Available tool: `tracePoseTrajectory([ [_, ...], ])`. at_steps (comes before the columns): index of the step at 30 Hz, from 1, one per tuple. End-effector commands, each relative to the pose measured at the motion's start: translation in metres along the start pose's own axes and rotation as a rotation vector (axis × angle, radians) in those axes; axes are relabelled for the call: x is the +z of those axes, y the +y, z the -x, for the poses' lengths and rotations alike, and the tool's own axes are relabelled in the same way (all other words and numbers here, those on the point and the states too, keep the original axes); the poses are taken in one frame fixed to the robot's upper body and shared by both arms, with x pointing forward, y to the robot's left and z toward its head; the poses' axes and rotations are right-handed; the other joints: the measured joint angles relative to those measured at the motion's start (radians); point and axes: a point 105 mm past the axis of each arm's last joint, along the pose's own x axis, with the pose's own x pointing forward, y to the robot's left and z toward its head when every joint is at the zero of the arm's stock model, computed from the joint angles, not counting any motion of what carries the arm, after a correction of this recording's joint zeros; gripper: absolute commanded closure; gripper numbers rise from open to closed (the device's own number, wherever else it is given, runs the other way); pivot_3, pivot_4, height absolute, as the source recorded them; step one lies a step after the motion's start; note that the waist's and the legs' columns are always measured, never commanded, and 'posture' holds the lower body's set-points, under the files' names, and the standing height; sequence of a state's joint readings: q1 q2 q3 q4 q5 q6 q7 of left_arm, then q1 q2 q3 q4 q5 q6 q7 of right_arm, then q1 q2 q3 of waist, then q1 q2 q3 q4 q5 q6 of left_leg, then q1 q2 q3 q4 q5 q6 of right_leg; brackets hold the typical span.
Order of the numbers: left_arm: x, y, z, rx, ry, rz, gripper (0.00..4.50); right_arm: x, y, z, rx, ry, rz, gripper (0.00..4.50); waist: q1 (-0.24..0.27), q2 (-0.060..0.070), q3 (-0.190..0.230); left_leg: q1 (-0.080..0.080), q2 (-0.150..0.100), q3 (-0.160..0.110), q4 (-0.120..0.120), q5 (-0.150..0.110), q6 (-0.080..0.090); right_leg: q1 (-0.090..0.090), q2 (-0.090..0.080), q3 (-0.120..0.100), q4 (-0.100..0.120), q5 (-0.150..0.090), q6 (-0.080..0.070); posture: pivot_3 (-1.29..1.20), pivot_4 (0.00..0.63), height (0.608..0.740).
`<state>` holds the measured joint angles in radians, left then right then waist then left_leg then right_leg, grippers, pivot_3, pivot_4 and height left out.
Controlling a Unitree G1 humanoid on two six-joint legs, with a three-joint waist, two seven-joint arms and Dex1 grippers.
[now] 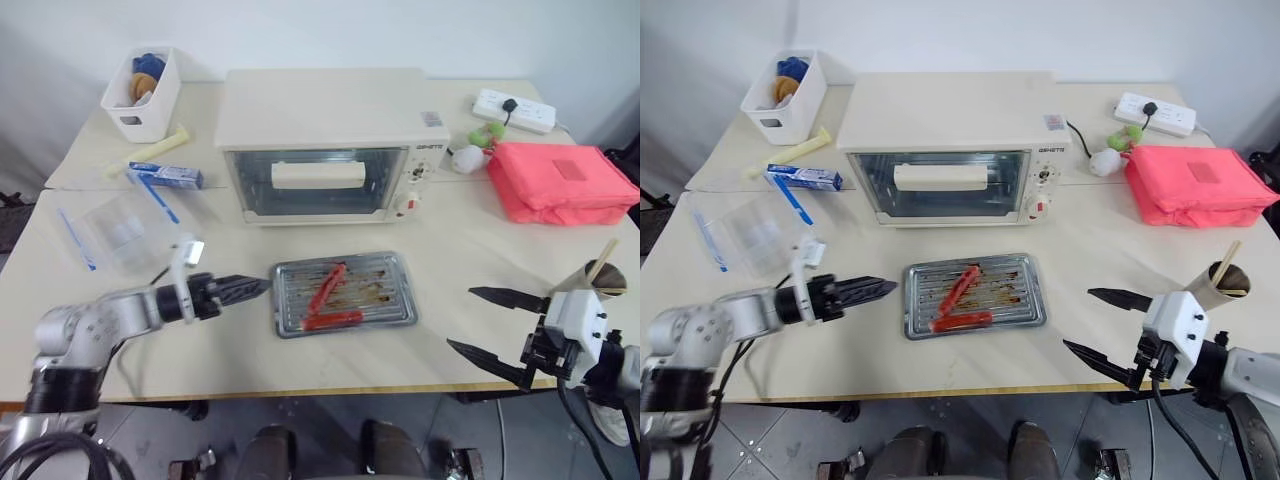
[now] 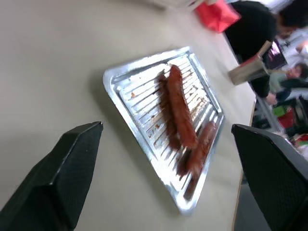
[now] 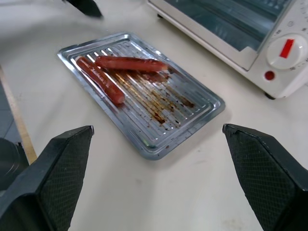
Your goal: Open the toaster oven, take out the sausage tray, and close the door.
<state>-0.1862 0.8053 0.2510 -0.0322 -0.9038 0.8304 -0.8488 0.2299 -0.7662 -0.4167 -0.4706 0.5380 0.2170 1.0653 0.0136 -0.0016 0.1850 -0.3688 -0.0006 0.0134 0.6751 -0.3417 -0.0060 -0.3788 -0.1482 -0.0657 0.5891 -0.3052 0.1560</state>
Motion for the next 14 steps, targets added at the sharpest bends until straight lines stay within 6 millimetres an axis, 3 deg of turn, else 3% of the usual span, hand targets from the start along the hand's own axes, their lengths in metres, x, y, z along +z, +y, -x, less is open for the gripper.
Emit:
tracePoseTrajectory([
  [1,0.023,-0.017,0.029,-0.042,-0.097,-0.428,0.05,0.014,-0.004,-0.006,0.027,-0.104,0.053,0.0,0.003,0.001,0.001,0.0,0.0,0.0,-0.001,0.0,0.0,0.0,0.0,0.0,-0.001,0.0,0.0,0.0,0.15,0.74],
  [6,-0.005,-0.024,0.065,-0.019,0.058,-0.753,0.05,0.023,0.003,-0.013,0.206,-0.144,0.01,0.0,0.009,0.002,0.001,0.0,0.001,0.0,-0.003,-0.001,0.001,0.0,-0.001,-0.001,-0.004,0.0,0.0,0.0,0.15,0.74],
  [9,-0.013,-0.024,0.074,-0.003,0.079,-0.762,0.05,0.024,0.004,-0.013,0.26,-0.131,0.054,0.0,0.012,0.002,0.001,0.0,0.001,0.001,-0.004,-0.001,0.003,0.0,-0.001,-0.002,-0.004,0.0,0.0,0.0,0.15,0.74],
  [14,-0.013,-0.025,0.07,0.019,0.041,-0.766,0.05,0.022,0.001,-0.017,0.275,-0.142,0.075,0.0,0.013,0.002,0.001,-0.001,0.001,0.0,-0.004,-0.002,0.003,0.001,-0.002,-0.005,-0.004,0.0,0.0,0.0,0.15,0.74],
])
